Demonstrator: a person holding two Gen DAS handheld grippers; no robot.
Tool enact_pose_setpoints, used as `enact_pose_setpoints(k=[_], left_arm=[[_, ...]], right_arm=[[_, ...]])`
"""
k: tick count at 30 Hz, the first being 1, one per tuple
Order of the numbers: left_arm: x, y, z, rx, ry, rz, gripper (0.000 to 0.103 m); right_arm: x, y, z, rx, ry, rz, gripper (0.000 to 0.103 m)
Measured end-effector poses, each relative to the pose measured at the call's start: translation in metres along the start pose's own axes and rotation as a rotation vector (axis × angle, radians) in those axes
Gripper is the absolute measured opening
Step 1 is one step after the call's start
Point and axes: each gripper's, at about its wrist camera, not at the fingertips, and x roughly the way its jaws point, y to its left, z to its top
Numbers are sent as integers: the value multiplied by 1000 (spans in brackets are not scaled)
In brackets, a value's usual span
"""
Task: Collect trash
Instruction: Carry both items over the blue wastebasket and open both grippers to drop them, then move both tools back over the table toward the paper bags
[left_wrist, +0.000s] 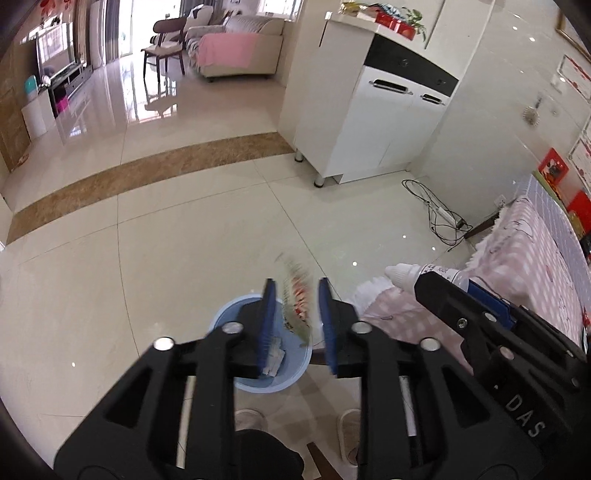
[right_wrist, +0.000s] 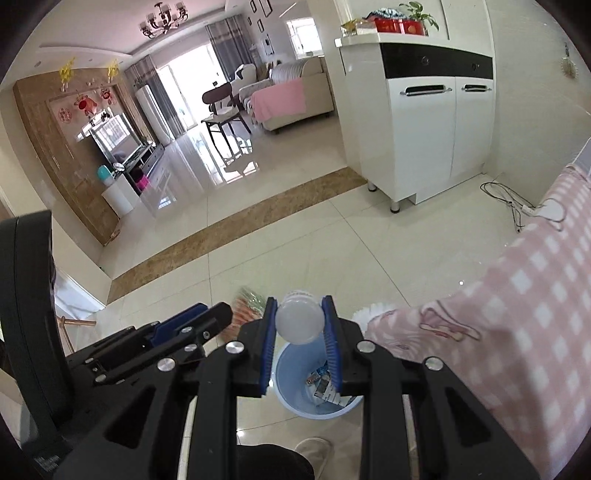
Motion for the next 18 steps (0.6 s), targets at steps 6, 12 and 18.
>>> enact_pose_setpoints(k=[6,12,18], left_arm=[[11,16,3,-27,10,43,57],[12,23,2,-47,12,49,57],[5,28,7,-82,-13,69,62]], right_arm=[[19,-6,1,13,21,-5,24],[31,-4,3,5,38,9,24],[34,-4,11,-16,25,19,24]])
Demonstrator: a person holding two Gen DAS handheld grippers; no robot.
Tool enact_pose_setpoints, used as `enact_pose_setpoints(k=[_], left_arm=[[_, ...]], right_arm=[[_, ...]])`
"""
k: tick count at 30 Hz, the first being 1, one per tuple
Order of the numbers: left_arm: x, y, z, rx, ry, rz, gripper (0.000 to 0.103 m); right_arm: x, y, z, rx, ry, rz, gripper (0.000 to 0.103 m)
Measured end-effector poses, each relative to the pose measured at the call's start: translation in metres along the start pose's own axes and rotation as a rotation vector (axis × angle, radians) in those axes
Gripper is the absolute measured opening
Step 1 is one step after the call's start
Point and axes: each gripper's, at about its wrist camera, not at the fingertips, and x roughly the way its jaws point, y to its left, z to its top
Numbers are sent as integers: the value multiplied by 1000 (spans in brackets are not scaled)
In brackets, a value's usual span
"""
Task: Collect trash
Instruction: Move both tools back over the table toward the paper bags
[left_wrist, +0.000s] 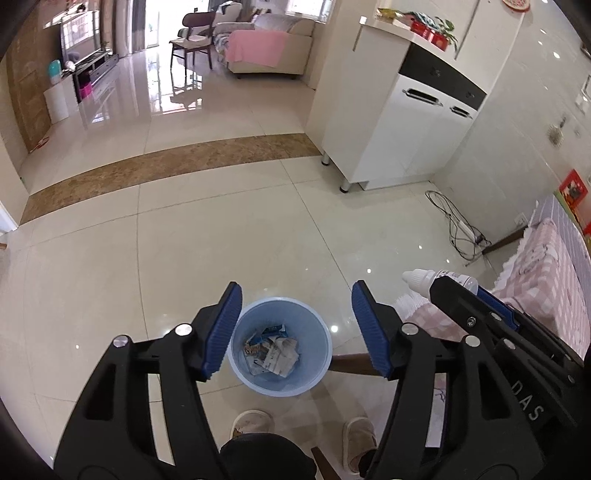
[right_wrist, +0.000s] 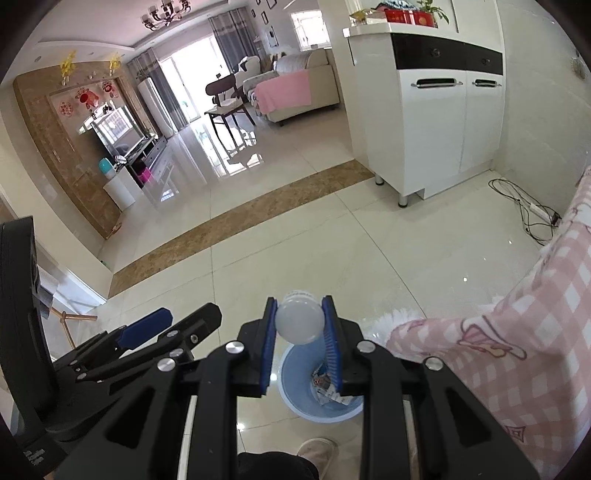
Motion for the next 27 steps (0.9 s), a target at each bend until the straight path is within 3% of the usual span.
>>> enact_pose_setpoints(k=[6,10,15,22,27], left_arm=[[-12,8,6,-38,-33,26,64],[-22,15,11,-80,-45,15,67],[-42,4,11,-59,-78,-10,68],[-85,-56,5,41,-145,-128,71],[-109,-131,-13,165,-148,-268,71]], right_arm=[[-3,9,9,-23,-58,16,25],[-13,11,13,-34,-98,18,40],[-46,5,13,-33,-165,-19,54],[-137,-37,-8,22,-302,-170,64],[-211,-86,-43,106,-373,-306,67]])
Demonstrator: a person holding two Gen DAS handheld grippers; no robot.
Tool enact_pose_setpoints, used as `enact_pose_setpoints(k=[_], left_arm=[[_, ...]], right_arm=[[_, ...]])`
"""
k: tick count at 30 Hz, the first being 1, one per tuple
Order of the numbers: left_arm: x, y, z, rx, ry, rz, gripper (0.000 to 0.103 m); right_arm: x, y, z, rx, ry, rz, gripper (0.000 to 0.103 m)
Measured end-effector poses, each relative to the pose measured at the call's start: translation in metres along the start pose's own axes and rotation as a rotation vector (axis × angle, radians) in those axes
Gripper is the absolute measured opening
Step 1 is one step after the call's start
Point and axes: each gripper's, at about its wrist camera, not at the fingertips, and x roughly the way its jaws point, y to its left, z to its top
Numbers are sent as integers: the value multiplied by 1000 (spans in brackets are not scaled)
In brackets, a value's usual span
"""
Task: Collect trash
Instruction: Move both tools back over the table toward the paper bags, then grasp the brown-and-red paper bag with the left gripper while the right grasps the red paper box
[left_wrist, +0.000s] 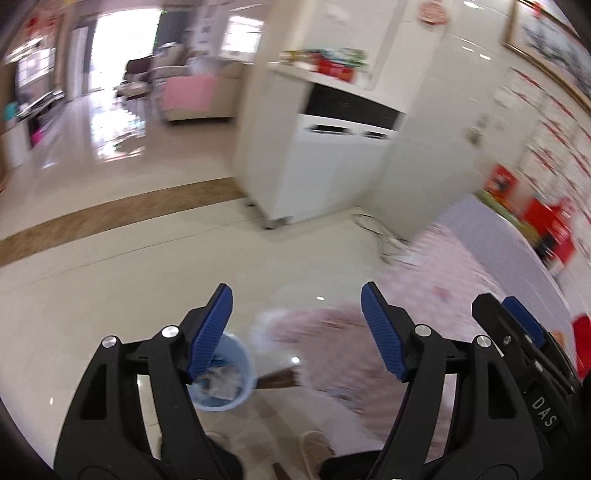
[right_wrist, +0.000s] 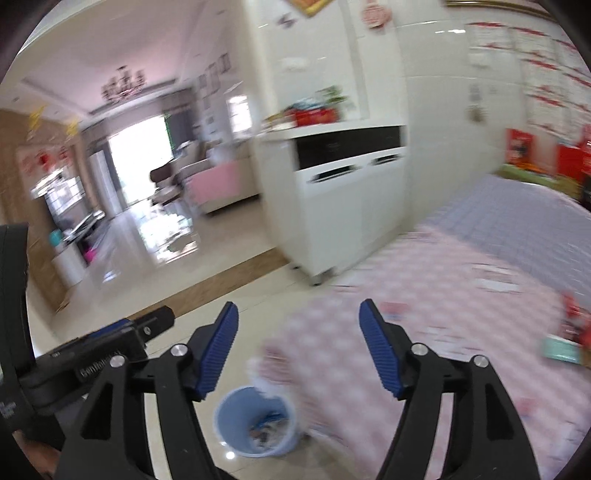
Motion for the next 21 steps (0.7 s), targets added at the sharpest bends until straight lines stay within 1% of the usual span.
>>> enact_pose_setpoints(k=[3,6,10,13,16,19,21], left_arm=[[-2,-50,-10,80,10,-88,72],[-8,-114,-31,194,23,-180,72],[-14,-180,-59,313,45,-266,72],[-18,-227,-80,409,60,-314,73],[-18,-269,-101,506,77,-351,73],[-19,-298,-118,570,88,-374,73],[-17,-318,-128,606,91,-392,73]], right_arm=[[-41,-56,-9,53,-27,-102,68],[-76,-106,-21,110,-41,-208,68],[-115,-158,-43,167,-50,-332,70],[-146,-200,-62,222,-43,-419,71],[-169,-232,-80,259,-41,-488,73],[-190,-255,-96,284,-37,-537,77],[-198,-274,-106,297,-19,-574,78]])
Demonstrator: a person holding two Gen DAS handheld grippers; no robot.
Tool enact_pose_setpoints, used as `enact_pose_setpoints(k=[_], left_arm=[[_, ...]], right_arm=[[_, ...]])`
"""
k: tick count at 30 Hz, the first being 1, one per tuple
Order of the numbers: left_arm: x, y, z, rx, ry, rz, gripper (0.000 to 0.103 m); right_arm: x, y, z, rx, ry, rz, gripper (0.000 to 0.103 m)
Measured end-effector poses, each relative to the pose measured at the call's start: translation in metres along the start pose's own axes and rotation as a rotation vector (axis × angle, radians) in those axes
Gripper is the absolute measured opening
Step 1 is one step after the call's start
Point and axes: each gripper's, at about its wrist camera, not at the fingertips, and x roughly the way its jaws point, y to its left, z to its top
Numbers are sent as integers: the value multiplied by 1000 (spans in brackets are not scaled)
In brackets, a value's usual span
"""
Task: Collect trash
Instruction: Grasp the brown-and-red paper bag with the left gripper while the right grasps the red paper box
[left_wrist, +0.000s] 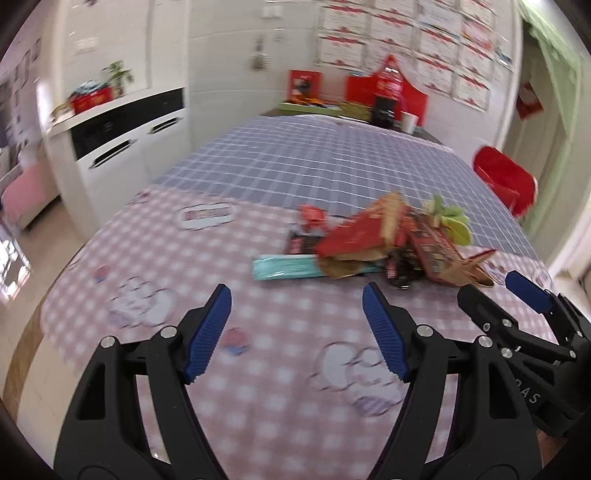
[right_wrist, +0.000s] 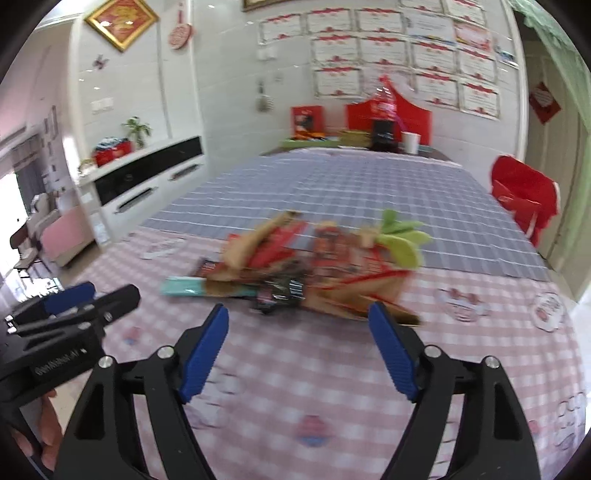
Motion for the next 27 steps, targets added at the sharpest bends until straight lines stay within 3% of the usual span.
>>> enact_pose_setpoints(k=[8,13,22,27], left_arm=[[41,-44,12,111,32,45,73],[64,-51,17,127,57,54,73],[91,-57,35,128,64,39,73],[103,-65,44,149,68,24,72]], right_arm=[[36,-42,-3,-53,105,-67,81],[61,-54,8,-101,186,-61,82],[89,-46,23,-148,219,9,81],[98,-44,24,-131,249,66,51]])
